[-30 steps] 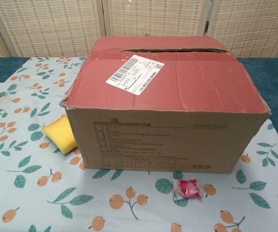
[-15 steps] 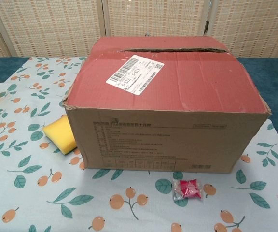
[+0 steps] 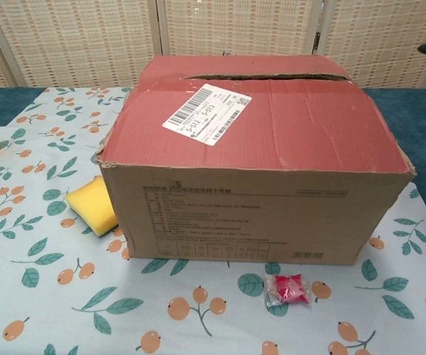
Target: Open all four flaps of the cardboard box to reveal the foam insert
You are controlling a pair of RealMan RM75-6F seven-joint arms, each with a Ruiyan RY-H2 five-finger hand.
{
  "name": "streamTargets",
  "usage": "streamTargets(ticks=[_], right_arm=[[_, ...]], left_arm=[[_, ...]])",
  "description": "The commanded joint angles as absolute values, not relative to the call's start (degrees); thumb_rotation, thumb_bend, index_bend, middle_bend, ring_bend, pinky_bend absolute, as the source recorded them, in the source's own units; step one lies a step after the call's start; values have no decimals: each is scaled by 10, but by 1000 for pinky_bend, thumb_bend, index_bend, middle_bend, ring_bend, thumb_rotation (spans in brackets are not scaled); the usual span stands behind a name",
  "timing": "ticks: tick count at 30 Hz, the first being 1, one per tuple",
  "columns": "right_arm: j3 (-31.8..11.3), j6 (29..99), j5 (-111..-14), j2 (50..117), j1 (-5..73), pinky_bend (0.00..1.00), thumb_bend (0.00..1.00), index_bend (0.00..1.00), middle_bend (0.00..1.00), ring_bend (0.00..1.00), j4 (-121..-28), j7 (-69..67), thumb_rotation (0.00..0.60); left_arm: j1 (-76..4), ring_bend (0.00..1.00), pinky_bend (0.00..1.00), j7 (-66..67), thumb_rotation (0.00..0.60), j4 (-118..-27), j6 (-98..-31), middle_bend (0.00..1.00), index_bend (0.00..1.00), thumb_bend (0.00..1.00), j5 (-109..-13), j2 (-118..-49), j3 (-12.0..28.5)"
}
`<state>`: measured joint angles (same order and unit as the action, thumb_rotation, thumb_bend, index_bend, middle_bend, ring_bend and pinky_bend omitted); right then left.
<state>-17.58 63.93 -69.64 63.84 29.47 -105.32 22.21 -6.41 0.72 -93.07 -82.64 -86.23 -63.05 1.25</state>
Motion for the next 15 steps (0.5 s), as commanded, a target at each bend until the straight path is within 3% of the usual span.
streamTargets(ticks=[1,15], right_arm=[[-188,601,-636,681,337,0,412,0,0,0,-1034,264,600],[-170,586,-574,747,410,0,412,0,0,0,-995,321,600]], left_arm=[[-62,0,0,-1,600,-933,-830,0,0,378,-866,-627,10],[-55,0,0,-45,600,-927,-837,0,0,378,-870,-615,8]])
